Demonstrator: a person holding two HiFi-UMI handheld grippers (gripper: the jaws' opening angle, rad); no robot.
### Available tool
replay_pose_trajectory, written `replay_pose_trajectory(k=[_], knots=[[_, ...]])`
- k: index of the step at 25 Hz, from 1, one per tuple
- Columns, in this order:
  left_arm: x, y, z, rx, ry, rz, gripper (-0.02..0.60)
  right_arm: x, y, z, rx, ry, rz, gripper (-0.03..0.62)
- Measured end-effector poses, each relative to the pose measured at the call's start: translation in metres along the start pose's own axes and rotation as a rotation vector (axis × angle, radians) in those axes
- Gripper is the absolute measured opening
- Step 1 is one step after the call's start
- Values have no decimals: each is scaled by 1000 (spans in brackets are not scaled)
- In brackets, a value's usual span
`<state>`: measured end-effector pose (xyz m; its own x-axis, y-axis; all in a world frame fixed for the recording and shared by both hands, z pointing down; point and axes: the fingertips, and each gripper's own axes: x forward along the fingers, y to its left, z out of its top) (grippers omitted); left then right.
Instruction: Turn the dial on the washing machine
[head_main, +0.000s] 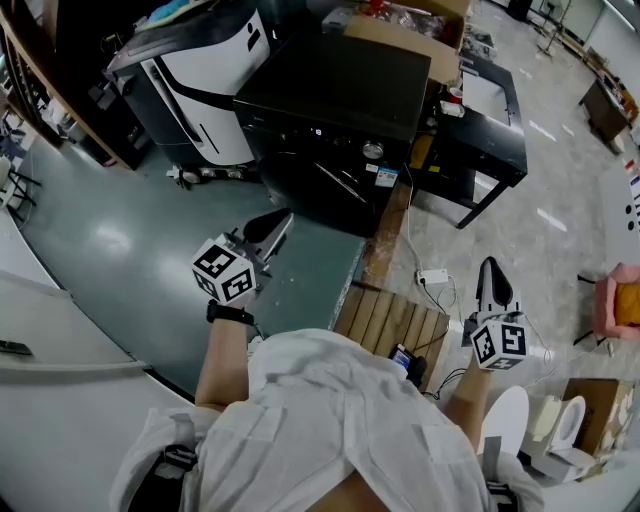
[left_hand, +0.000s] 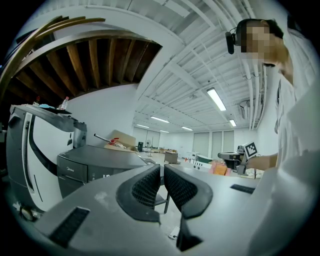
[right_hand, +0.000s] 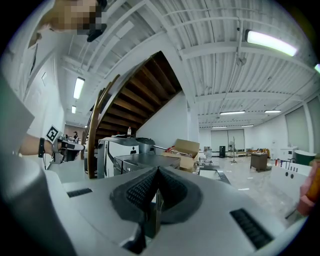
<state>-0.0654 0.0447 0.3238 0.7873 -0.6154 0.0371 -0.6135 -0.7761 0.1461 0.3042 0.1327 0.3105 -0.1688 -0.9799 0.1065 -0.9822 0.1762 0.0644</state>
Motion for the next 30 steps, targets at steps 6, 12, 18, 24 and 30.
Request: replay_pose_trajectory(k=[6,12,18,24,30], knots=[[-3,-5,-4,6,2,25,15,3,-3,-6,10,-9,23,2],[-13,-11,-10,1,7,57,15,10,1,-14,18,1,67,2],[-27,-10,-12,0,20,92,15,24,12,-17,18,6,113,2],[-30,-4,-11,-4,16,112,15,38,24,-16,10,14,157,2],[-17,5,-14,-16,19,96,15,52,25,-20,12,28,164,2]])
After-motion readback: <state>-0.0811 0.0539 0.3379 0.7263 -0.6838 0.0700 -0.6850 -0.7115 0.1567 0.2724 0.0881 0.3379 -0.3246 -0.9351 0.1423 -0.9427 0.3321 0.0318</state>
